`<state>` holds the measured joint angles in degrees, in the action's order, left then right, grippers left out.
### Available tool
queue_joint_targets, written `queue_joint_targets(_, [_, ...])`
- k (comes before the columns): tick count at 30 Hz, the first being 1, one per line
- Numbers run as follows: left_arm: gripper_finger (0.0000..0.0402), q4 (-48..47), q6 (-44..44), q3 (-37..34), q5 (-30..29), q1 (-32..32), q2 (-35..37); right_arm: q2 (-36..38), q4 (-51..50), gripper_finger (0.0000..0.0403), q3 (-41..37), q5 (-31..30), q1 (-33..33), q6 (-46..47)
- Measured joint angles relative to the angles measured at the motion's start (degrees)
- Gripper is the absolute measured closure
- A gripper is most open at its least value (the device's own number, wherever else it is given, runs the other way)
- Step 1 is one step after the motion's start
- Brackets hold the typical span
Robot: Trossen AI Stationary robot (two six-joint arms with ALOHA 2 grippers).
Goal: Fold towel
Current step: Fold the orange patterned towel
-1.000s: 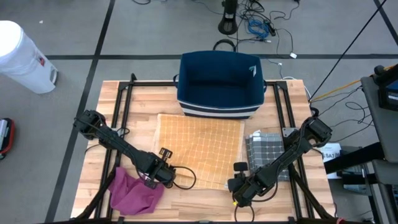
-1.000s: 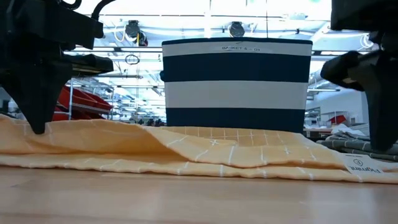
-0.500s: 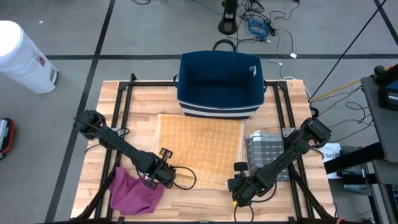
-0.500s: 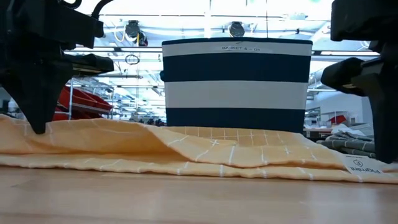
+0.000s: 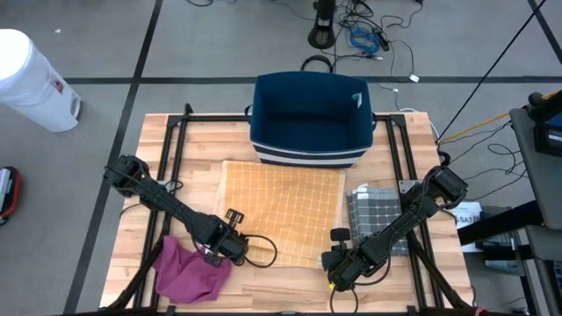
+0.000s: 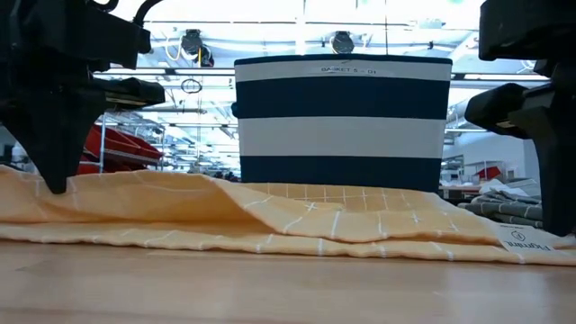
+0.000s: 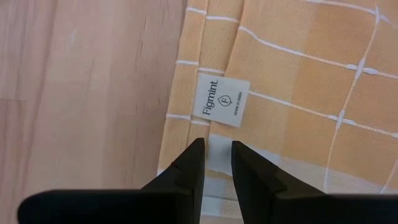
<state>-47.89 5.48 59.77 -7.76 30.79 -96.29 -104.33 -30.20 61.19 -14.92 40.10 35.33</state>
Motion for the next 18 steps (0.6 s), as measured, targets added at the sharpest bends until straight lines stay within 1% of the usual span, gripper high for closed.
queue_joint_targets(7, [0.0397, 0.02, -0.02, -0.01, -0.03, 0.0, 0.0, 0.07, 0.49, 0.0337, -1.6, 0.04, -0.4, 1.31])
queue_joint_targets(10, [0.0397, 0.03, -0.02, -0.02, -0.04, 0.0, 0.0, 0.2, 1.39, 0.0344, -2.47, 0.58, -0.63, 2.12])
queue_joint_targets(16, [0.0397, 0.01, -0.05, -0.02, -0.05, 0.0, 0.0, 0.22, 2.22, 0.0391, -2.54, 1.21, -0.72, 1.53])
queue_joint_targets(18, [0.0397, 0.01, -0.23, -0.02, -0.05, 0.0, 0.0, 0.22, 2.27, 0.0398, -2.54, 1.34, -0.74, 1.38])
